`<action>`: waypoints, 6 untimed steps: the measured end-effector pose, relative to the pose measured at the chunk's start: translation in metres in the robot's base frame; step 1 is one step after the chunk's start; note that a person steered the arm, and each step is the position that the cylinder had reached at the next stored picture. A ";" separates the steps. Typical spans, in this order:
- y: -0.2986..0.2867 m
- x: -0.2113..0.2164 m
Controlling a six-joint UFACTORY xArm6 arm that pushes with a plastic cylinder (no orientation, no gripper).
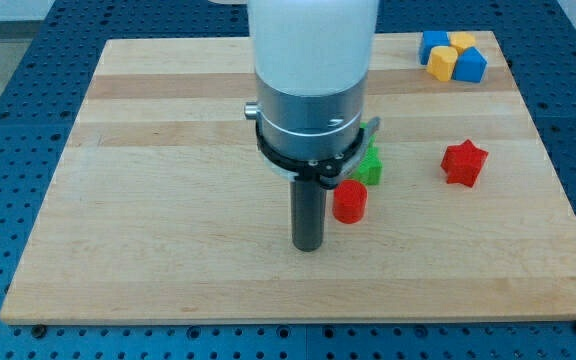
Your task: Push the red circle a bit right
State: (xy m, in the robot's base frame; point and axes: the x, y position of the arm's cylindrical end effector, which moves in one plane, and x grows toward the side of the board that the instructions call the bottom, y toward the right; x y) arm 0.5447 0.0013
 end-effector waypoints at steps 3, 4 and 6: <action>0.019 -0.029; 0.026 -0.029; 0.031 -0.027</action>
